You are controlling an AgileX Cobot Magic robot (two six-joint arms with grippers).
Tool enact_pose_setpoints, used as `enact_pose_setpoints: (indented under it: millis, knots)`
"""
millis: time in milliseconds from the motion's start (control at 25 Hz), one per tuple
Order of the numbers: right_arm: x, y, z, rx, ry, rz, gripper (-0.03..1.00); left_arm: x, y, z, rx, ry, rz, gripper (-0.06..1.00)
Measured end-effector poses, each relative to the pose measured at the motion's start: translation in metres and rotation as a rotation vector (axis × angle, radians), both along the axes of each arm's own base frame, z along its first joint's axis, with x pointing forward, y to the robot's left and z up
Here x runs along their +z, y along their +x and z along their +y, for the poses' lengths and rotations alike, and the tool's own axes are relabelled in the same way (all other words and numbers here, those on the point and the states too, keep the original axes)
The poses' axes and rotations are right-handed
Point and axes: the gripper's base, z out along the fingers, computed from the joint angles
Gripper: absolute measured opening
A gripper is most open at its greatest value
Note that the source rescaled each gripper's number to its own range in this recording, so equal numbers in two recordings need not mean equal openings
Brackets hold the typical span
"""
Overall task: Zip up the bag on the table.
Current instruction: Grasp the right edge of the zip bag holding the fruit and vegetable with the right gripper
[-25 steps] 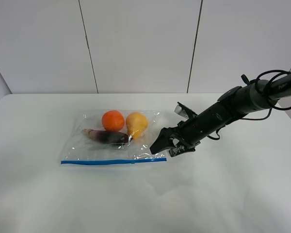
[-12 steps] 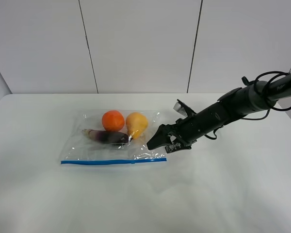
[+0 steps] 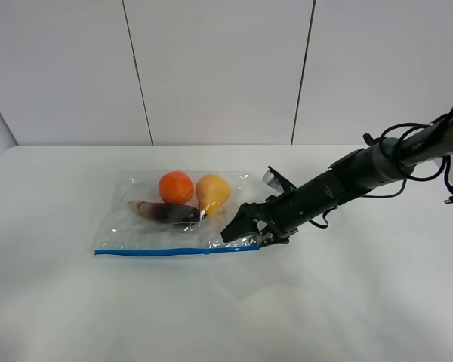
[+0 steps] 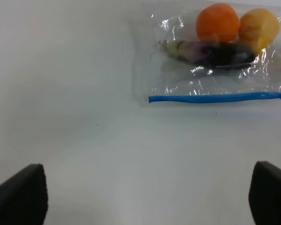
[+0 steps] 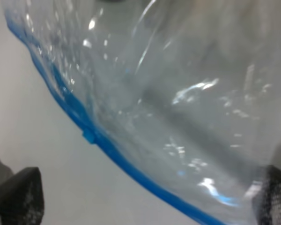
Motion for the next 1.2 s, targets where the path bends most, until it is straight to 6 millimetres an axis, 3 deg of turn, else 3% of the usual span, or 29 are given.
enact_pose_setpoints:
  millis: [200, 440, 720, 1200]
  knots:
    - [-0.001, -0.008, 0.019, 0.053, 0.01, 0.009, 0.96, 0.0, 0.0, 0.0, 0.0, 0.0, 0.0, 0.98]
    - [-0.002, -0.011, 0.021, 0.08, 0.022, 0.026, 0.95, 0.0, 0.0, 0.0, 0.0, 0.0, 0.0, 0.98]
    - [-0.002, -0.013, 0.021, 0.101, 0.02, 0.031, 0.71, 0.0, 0.0, 0.0, 0.0, 0.0, -0.001, 0.98]
    - [-0.002, -0.013, 0.021, 0.101, 0.021, 0.032, 0.67, 0.0, 0.0, 0.0, 0.0, 0.0, -0.001, 0.98]
